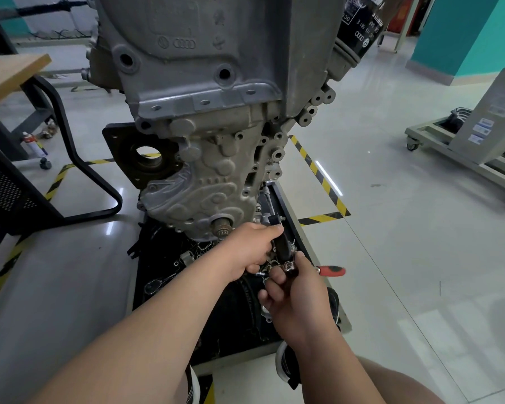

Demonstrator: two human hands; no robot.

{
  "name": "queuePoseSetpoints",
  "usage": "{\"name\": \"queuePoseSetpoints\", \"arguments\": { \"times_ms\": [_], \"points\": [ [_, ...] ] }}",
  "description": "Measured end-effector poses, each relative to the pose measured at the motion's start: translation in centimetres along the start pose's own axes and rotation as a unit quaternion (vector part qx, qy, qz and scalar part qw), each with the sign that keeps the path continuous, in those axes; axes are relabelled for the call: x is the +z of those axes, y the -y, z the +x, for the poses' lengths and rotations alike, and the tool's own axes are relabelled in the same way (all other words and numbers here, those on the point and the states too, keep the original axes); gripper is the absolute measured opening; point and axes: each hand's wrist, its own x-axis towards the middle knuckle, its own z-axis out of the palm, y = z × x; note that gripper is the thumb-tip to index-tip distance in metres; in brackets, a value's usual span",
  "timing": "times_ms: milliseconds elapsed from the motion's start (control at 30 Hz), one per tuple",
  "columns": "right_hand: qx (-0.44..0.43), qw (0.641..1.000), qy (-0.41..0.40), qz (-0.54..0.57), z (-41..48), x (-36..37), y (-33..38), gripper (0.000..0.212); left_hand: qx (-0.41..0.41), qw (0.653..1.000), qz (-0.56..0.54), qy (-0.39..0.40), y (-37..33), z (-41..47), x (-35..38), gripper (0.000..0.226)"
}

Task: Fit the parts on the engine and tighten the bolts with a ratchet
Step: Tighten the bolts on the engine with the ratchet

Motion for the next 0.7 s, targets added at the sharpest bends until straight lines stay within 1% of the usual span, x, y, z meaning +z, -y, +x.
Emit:
{"name": "queuePoseSetpoints", "arguments": {
  "times_ms": [167, 267, 367, 500, 700],
  "points": [
    [0.075, 0.988, 0.045, 0.124, -0.36, 0.22, 0.34, 0.043, 0.0, 1.0, -0.021, 0.023, -0.09, 0.03, -0.24, 0.022],
    [0.107, 0.979, 0.065, 0.162, -0.64, 0.33, 0.23, 0.046, -0.006, 0.998, -0.046, 0.043, -0.08, 0.09, -0.39, 0.025],
    [0.117, 0.975, 0.066, 0.175, -0.73, 0.4, 0.22, 0.045, -0.013, 0.997, -0.052, 0.049, -0.02, 0.19, -0.56, 0.027],
    [0.127, 0.974, 0.067, 0.176, -0.64, 0.38, 0.31, 0.043, -0.022, 0.998, -0.045, 0.049, -0.1, 0.3, -0.67, 0.02],
    [0.115, 0.982, 0.062, 0.135, -0.38, 0.1, 0.25, 0.042, -0.011, 0.998, -0.047, 0.047, 0.05, 0.28, -0.47, 0.023]
  ]
}}
